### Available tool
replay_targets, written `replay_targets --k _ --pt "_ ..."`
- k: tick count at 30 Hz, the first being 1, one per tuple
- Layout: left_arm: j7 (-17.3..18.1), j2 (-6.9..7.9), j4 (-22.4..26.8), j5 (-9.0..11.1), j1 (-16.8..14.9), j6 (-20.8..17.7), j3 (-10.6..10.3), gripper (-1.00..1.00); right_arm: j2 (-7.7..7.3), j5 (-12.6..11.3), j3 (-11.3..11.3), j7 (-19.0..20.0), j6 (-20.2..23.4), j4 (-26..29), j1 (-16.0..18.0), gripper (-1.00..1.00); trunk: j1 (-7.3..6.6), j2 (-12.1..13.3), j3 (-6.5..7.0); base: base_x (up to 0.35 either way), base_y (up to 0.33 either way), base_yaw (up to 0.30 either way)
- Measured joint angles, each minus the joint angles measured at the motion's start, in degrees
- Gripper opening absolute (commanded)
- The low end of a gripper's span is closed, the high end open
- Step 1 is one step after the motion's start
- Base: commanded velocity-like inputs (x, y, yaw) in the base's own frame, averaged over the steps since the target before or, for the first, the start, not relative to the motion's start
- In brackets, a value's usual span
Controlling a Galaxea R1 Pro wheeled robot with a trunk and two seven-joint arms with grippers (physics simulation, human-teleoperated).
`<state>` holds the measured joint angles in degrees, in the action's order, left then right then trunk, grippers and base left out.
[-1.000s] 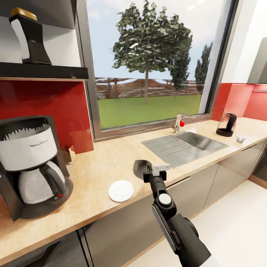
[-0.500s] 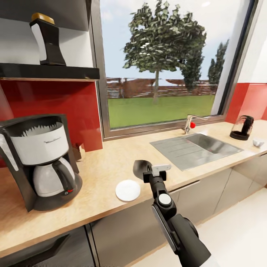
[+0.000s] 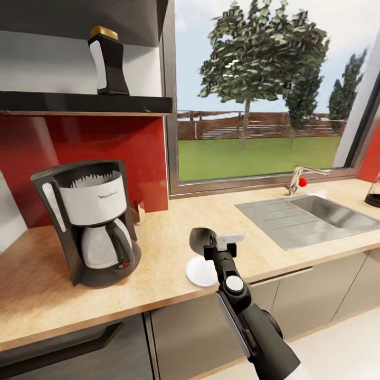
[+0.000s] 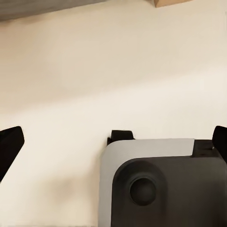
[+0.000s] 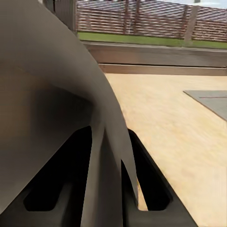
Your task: Set up a coffee station on the kitchen countertop: keep the coffee maker on the countertop, move the bottle of coffee from the kitchen shelf to the counter next to the coffee maker, place a paper coffee filter on top of the coffee maker, put the saucer next to the coffee maker with the coffee cup on the saucer, and place the electric kettle next to the coffee maker.
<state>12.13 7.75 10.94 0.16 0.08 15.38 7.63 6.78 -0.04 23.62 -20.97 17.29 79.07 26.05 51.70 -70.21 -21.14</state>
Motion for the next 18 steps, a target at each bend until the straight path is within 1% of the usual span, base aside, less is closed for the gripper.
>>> replay_targets --k 18 --pt "0.0 0.00 0.1 0.0 0.0 0.0 0.0 1.00 0.00 0.0 0.0 0.0 0.0 0.0 0.0 -1.00 0.00 0.0 0.00 0.006 -0.004 0.268"
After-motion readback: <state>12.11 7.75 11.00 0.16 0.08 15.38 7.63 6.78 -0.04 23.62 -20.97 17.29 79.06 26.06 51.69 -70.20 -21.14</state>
